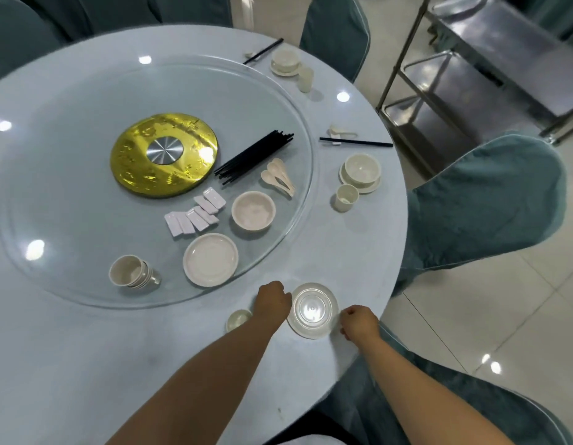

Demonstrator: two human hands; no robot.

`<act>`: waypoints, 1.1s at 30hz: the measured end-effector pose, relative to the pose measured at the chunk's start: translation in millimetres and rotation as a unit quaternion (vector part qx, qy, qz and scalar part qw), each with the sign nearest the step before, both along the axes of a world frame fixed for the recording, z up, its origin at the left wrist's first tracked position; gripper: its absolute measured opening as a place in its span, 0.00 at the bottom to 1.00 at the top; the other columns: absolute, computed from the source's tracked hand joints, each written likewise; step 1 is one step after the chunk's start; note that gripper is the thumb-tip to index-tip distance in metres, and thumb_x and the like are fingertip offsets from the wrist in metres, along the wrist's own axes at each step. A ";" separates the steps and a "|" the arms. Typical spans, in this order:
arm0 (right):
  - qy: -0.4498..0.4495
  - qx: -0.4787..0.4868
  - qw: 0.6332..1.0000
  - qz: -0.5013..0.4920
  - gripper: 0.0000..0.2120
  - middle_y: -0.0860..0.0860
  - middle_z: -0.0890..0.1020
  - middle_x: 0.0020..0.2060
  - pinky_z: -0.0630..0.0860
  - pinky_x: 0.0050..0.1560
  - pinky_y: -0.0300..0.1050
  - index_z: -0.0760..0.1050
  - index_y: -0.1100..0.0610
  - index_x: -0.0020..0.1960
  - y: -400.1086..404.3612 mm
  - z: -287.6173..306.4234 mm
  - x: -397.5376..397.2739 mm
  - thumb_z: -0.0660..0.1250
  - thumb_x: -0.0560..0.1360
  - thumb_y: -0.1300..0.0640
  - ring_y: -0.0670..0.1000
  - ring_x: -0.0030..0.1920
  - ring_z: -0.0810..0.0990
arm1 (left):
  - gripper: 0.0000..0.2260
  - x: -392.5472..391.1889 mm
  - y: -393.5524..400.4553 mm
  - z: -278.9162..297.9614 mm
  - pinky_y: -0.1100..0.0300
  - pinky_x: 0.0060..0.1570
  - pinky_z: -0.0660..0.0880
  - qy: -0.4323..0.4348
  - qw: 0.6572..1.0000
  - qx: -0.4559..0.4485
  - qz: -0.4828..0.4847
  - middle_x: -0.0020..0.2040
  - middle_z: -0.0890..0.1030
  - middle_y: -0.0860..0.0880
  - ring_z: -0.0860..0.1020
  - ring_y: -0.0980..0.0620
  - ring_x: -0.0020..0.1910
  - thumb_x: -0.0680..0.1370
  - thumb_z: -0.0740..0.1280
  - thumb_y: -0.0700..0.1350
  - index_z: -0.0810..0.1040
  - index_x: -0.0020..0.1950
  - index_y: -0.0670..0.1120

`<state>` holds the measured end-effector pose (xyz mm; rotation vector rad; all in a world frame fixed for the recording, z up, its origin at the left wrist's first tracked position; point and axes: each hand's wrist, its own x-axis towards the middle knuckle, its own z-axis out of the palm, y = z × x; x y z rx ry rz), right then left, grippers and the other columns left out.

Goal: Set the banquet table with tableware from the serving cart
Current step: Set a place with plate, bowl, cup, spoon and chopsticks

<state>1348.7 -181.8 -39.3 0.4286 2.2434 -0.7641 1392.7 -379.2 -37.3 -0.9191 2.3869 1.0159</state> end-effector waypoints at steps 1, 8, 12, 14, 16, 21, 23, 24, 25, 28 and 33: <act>0.012 0.002 1.000 0.013 0.13 0.61 0.84 0.42 0.80 0.49 0.50 0.80 0.67 0.49 -6.1 4.2 -4.8 0.58 0.76 0.62 0.59 0.43 0.83 | 0.08 -2.7 -6.0 3.9 0.58 0.44 0.70 0.008 1.000 -0.001 0.002 0.47 0.80 0.41 0.78 0.42 0.49 0.77 0.64 0.45 0.74 0.42 0.41; 0.065 -0.040 0.992 0.100 0.12 0.57 0.85 0.43 0.79 0.52 0.49 0.81 0.61 0.47 -78.8 29.4 -36.5 0.59 0.78 0.59 0.58 0.47 0.83 | 0.11 -4.4 -75.7 25.6 0.53 0.47 0.74 0.066 0.993 -0.020 0.101 0.46 0.81 0.38 0.79 0.38 0.49 0.78 0.64 0.44 0.78 0.45 0.36; 0.088 -0.070 0.985 0.133 0.12 0.57 0.84 0.42 0.79 0.50 0.48 0.80 0.61 0.45 -128.5 32.2 -51.2 0.60 0.77 0.58 0.58 0.46 0.83 | 0.12 -9.9 -121.2 27.9 0.56 0.52 0.72 0.066 0.985 -0.035 0.158 0.49 0.83 0.41 0.79 0.41 0.52 0.79 0.65 0.47 0.82 0.48 0.39; 0.093 -0.083 0.983 0.132 0.11 0.57 0.84 0.42 0.79 0.52 0.50 0.81 0.61 0.46 -150.1 32.3 -60.3 0.60 0.78 0.58 0.58 0.47 0.83 | 0.11 -19.5 -136.5 28.9 0.56 0.53 0.71 0.081 0.979 -0.024 0.188 0.50 0.84 0.41 0.79 0.41 0.54 0.79 0.65 0.46 0.83 0.50 0.39; 0.095 -0.097 0.984 0.113 0.11 0.57 0.85 0.47 0.78 0.57 0.53 0.81 0.60 0.52 -169.3 31.1 -71.0 0.62 0.78 0.57 0.58 0.50 0.83 | 0.11 -31.3 -147.7 30.3 0.57 0.58 0.70 0.108 0.972 -0.006 0.211 0.55 0.83 0.41 0.78 0.42 0.58 0.80 0.64 0.44 0.82 0.55 0.40; 0.085 -0.109 0.985 0.108 0.25 0.58 0.80 0.61 0.72 0.67 0.55 0.66 0.56 0.75 -208.4 25.0 -103.1 0.62 0.79 0.54 0.59 0.62 0.78 | 0.19 -67.7 -164.9 27.6 0.58 0.69 0.64 0.122 0.969 0.062 0.206 0.70 0.74 0.43 0.71 0.45 0.70 0.81 0.61 0.42 0.71 0.72 0.42; 0.075 -0.135 0.984 0.091 0.26 0.56 0.80 0.58 0.74 0.65 0.58 0.65 0.55 0.75 -218.9 21.9 -113.7 0.61 0.77 0.55 0.58 0.59 0.78 | 0.21 -80.9 -166.1 24.3 0.59 0.70 0.62 0.110 0.970 0.081 0.201 0.73 0.71 0.44 0.68 0.46 0.72 0.81 0.61 0.41 0.68 0.75 0.42; 0.064 -0.152 0.984 0.074 0.24 0.55 0.80 0.56 0.75 0.64 0.59 0.68 0.54 0.73 -223.2 19.9 -117.8 0.60 0.76 0.57 0.58 0.57 0.79 | 0.22 -85.9 -166.5 22.1 0.59 0.71 0.61 0.104 0.971 0.087 0.197 0.74 0.70 0.44 0.68 0.46 0.73 0.81 0.60 0.41 0.67 0.76 0.42; 0.056 -0.163 0.983 0.060 0.21 0.55 0.80 0.54 0.76 0.62 0.60 0.71 0.54 0.69 -226.5 18.4 -121.9 0.60 0.76 0.58 0.59 0.56 0.79 | 0.22 -90.6 -166.9 19.9 0.59 0.70 0.62 0.100 0.972 0.090 0.192 0.74 0.70 0.45 0.68 0.46 0.73 0.81 0.60 0.41 0.66 0.76 0.43; 0.069 -0.154 0.985 0.037 0.14 0.57 0.82 0.48 0.80 0.53 0.57 0.78 0.55 0.57 -230.3 15.1 -128.6 0.59 0.75 0.60 0.60 0.50 0.81 | 0.19 -96.6 -168.1 14.6 0.57 0.63 0.71 0.112 0.975 0.094 0.169 0.65 0.79 0.44 0.76 0.43 0.64 0.79 0.60 0.40 0.74 0.70 0.46; 0.151 -0.055 0.972 0.174 0.07 0.51 0.77 0.40 0.67 0.38 0.43 0.72 0.57 0.46 -226.1 10.5 -128.7 0.56 0.78 0.57 0.54 0.41 0.74 | 0.17 -95.1 -165.1 12.5 0.55 0.55 0.75 0.135 0.978 0.051 0.152 0.56 0.83 0.42 0.80 0.43 0.55 0.78 0.60 0.41 0.78 0.66 0.45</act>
